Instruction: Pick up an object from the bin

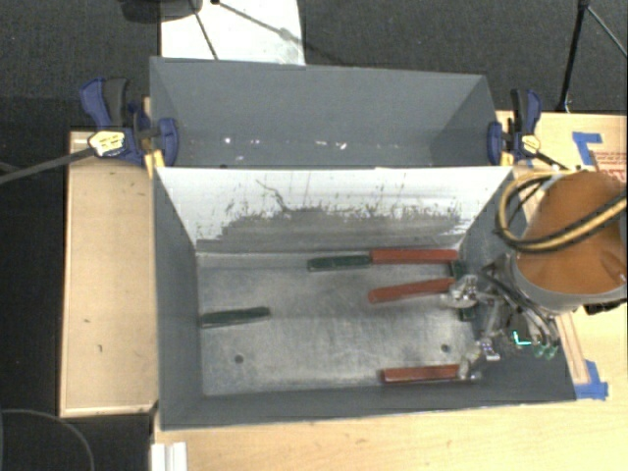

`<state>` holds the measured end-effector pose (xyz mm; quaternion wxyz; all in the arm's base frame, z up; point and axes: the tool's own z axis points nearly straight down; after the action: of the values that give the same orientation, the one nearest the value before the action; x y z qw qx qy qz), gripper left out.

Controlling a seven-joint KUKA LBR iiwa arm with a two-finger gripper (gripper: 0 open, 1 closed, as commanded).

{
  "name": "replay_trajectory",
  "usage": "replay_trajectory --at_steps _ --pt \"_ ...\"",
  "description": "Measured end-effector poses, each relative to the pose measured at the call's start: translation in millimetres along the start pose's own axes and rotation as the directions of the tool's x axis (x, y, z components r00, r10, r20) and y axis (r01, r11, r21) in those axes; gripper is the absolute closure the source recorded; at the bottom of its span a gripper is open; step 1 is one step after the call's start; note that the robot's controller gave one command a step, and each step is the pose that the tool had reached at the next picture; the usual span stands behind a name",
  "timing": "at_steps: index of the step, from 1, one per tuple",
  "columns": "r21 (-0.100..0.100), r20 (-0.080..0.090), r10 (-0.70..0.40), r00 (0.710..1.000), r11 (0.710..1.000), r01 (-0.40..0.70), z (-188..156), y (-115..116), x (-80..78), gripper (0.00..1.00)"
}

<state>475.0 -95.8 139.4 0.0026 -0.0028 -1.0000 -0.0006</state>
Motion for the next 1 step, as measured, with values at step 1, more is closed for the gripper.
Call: replay_trajectory --at_steps 1 --pt "0.002 0.007 -0.004 1.0 1.0 0.004 -3.1 0.0 -2.0 0.0"
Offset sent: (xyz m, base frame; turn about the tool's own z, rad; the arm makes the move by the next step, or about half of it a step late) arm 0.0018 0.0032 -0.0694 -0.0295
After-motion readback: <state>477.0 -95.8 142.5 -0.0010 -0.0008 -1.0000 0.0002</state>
